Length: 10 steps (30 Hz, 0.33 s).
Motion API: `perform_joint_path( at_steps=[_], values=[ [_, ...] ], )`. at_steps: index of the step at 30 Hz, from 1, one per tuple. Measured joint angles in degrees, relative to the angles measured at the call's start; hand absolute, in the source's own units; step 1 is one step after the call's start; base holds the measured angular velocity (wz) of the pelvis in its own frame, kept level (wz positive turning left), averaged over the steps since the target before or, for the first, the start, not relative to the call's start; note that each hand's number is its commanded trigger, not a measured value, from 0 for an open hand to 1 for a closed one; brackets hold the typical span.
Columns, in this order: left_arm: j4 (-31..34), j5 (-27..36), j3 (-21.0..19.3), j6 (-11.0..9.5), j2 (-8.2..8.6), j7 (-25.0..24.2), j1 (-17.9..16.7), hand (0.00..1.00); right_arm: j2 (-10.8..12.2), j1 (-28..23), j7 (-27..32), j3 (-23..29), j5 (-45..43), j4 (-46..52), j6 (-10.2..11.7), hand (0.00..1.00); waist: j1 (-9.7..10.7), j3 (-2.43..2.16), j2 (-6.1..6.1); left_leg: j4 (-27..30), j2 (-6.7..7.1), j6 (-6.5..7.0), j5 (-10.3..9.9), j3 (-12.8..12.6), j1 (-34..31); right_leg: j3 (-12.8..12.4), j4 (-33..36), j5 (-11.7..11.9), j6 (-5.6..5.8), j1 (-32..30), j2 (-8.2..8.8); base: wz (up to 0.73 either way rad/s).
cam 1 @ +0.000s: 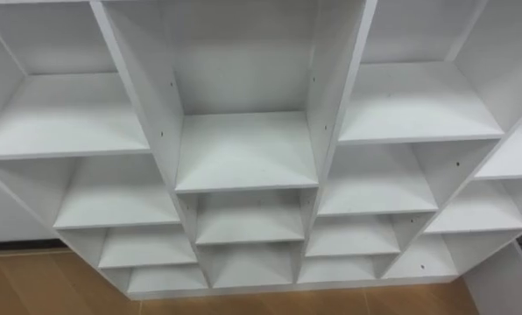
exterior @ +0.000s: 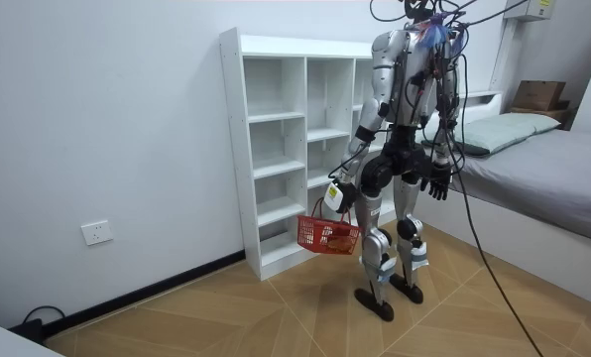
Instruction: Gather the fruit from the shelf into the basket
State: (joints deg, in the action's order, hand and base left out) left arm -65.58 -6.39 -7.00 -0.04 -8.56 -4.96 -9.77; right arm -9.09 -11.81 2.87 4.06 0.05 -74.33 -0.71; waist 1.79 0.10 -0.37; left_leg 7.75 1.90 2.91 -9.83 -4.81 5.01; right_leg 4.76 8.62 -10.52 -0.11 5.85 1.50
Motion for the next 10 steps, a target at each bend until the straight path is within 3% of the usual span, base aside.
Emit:
perform_joint_path(
  at_steps=[4, 10],
  values=[
    [-0.11, -0.06, 0.34, 0.37, 0.21, 0.84, 0.21, 1.00, -0.01, 1.33, -0.25, 0.00, -5.50, -0.75, -1.91, 0.00, -0.12, 0.14, -0.14, -0.08, -0.01, 0.02, -0.10, 0.00, 0.71, -0.23, 0.08, -0.23, -0.03, 0.49, -0.03, 0.00],
    [0.46, -1.90, 1.21, 2.73, 0.39, 1.12, 0.21, 1.00, -0.03, 3.85, -1.50, -0.42, -11.23, -0.64, -4.42, 0.00, -0.25, 0.20, -0.15, 0.13, -0.02, -0.02, -0.14, 0.04, 0.51, -0.37, 0.68, -0.66, -0.10, -0.08, -0.03, 0.00]
  ],
)
